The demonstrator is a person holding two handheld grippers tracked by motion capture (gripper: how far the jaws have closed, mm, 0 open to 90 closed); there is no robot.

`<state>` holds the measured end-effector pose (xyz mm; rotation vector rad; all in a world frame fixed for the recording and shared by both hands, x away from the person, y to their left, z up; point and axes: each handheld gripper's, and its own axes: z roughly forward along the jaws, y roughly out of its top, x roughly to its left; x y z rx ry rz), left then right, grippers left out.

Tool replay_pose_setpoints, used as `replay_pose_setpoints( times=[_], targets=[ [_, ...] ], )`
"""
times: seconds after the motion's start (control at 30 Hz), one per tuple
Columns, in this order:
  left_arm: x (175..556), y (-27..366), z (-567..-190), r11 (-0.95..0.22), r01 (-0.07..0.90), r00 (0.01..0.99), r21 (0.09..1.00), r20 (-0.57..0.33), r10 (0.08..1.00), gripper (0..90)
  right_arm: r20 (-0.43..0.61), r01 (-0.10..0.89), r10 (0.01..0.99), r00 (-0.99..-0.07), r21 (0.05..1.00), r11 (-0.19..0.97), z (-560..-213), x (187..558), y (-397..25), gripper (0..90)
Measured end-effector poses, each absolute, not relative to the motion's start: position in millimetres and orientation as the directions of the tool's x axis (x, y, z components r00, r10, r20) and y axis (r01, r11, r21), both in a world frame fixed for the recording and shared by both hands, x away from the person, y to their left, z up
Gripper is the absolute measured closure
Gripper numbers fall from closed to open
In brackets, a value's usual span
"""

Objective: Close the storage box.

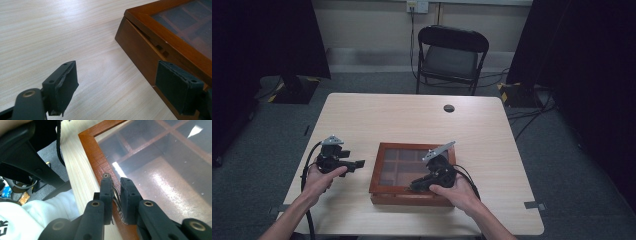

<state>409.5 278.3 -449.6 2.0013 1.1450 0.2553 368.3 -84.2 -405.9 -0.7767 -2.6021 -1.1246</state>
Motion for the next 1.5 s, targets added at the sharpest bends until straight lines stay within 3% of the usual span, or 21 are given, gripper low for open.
replay_pose_setpoints(
  times=[0.63, 0.77, 0.97, 1.33, 1.5],
  targets=[
    [409, 279, -450, -0.267, 0.637, 0.567, 0.723, -0.205, 0.798, 18.1, 0.349, 0.530, 0.401, -0.847, 0.608, 0.591, -428, 362, -80, 80.8],
    [408, 279, -449, -0.262, 0.639, 0.564, 0.723, -0.208, 0.799, 18.1, 0.321, 0.529, 0.427, -0.845, 0.617, 0.583, -427, 359, -81, 68.9],
    [408, 281, -449, -0.258, 0.636, 0.560, 0.727, -0.205, 0.802, 18.1, 0.337, 0.565, 0.481, -0.809, 0.668, 0.483, -416, 362, -93, 53.4],
    [406, 289, -448, -0.295, 0.644, 0.566, 0.706, -0.180, 0.805, 17.9, 0.299, 0.639, 0.693, -0.656, 0.708, 0.300, -404, 376, -156, 22.8],
    [403, 294, -451, -0.330, 0.649, 0.562, 0.685, -0.140, 0.815, 17.8, 0.309, 0.685, 0.777, -0.549, 0.699, 0.206, -412, 377, -198, 15.5]
  ],
)
